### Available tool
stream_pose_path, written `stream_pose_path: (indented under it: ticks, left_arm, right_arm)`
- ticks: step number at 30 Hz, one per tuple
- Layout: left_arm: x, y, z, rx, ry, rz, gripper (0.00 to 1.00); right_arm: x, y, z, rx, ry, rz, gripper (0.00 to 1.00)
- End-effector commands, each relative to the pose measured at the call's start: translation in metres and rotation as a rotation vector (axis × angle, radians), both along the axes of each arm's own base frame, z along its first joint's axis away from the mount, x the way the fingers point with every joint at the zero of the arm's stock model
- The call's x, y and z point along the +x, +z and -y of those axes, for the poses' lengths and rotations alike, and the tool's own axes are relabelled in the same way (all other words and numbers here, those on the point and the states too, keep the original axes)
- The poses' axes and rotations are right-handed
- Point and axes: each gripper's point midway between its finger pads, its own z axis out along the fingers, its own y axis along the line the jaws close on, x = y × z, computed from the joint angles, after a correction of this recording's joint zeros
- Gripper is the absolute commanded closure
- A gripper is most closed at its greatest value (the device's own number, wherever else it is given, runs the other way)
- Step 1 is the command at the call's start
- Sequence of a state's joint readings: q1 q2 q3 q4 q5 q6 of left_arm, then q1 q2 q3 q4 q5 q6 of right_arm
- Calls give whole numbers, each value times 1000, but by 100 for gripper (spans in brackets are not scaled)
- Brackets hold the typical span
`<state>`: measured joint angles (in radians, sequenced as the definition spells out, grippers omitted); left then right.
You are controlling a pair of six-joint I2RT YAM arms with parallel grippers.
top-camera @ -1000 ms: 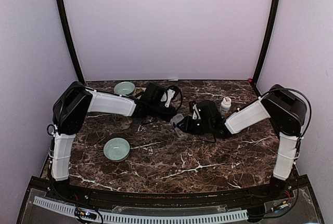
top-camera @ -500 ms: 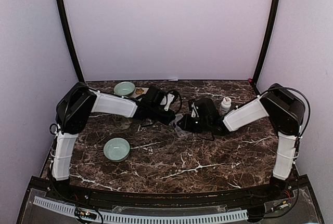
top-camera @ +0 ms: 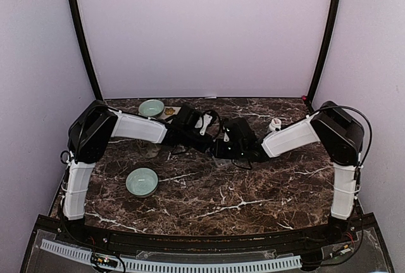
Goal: Sort the pills into containers
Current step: Adjust the lid of the pill container on the pill container.
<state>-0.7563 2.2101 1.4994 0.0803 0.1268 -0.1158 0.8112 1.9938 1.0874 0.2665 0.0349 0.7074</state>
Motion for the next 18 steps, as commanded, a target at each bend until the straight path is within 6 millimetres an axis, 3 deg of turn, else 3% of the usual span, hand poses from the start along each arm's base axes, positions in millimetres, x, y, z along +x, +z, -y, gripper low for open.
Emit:
stream_pose_path:
  ticks: [1,7,13,18]
  left_arm:
    - [-5,-8,-5,10,-12,-19,92]
    - [-4,-7,-7,2,-7,-20,92]
    - [-4,-5,-9,-6,-3,-22,92]
    - [-4,-5,-9,-23,-1,-36,92]
  right_arm:
    - [-20,-43,14,-171,13,-69,77]
    - [-23,-43,18,-216,6,-47,71]
    - [-19,-22,31,-315,-46,70,59]
    - [-20,-16,43,-380,-82,112,52]
